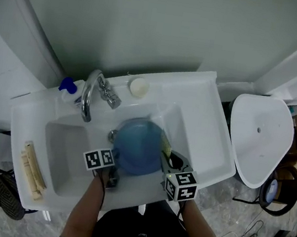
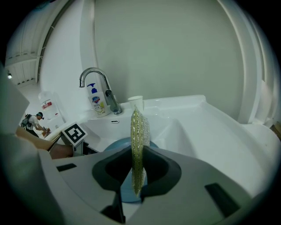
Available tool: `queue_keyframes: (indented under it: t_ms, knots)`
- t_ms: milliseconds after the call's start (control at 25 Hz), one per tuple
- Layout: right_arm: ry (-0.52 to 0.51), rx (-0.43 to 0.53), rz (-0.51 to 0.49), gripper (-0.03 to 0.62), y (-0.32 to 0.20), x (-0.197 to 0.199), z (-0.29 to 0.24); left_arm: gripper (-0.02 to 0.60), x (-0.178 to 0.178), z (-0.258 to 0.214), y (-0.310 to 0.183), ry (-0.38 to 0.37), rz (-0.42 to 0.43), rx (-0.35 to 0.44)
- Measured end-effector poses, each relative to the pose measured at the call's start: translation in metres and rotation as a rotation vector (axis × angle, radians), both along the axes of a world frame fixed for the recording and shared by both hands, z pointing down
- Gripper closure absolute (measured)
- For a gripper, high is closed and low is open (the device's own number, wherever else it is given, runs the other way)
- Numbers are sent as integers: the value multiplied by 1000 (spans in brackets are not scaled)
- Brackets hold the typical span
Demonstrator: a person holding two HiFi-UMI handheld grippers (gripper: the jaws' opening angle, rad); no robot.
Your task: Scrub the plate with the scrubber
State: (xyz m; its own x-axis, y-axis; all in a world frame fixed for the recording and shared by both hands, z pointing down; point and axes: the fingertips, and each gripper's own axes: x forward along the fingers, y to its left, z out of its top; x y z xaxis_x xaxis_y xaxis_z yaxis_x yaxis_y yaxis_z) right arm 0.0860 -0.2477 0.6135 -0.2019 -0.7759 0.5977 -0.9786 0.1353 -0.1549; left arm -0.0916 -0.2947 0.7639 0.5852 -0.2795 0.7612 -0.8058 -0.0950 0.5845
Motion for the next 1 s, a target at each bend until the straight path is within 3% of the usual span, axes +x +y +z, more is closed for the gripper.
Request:
queue_keyframes:
  t_ms: [240, 520, 800, 1000]
  knots:
    - [-9, 12, -97, 523, -2, -4, -8, 551, -8, -26, 4, -16, -39, 23]
    - [77, 30, -270, 523, -9, -16, -23, 551, -7, -65, 8, 53, -141, 46]
    - [227, 10, -458, 523, -17, -37, -35, 551, -3, -91, 24, 61, -172, 89]
    - [414, -58, -563, 523, -19, -39, -22, 549, 4, -106, 41, 98, -211, 109]
